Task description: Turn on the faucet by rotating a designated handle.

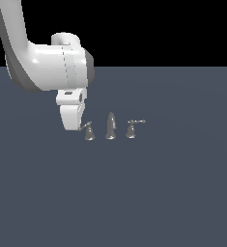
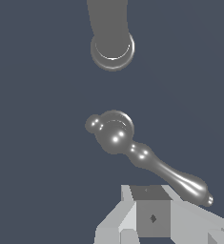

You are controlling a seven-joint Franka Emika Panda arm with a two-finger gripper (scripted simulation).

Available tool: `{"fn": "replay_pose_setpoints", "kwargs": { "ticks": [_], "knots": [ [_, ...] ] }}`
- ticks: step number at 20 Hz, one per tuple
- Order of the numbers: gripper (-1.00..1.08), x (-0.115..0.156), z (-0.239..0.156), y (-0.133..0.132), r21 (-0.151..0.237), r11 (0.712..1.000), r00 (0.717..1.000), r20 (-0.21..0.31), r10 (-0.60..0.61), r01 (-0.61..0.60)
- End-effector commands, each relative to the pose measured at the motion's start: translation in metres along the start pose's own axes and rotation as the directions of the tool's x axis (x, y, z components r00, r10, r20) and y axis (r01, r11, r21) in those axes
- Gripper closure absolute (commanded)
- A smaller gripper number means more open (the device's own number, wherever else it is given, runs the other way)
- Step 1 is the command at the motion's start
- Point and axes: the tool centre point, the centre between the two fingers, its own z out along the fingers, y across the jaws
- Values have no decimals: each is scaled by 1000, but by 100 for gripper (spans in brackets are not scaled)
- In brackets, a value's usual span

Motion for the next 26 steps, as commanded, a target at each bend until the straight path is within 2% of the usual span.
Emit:
{"fn": "replay_pose_setpoints", "kwargs": {
  "ticks": [1,3,14,15,16,25,26],
  "knots": [
    [108,-4,0,18,-21,1000,1000,-3,-10,10],
    [108,-1,0,8,-6,1000,1000,1,-4,4],
    [108,34,-1,36,-20,1000,1000,-2,-10,10],
    [108,34,-1,36,-20,1000,1000,-2,-10,10],
    [108,13,0,36,-18,999,999,7,-38,38],
    [108,78,-1,22,-21,1000,1000,-2,-11,11],
    [108,78,-1,22,-21,1000,1000,-2,-11,11]
  ]
}}
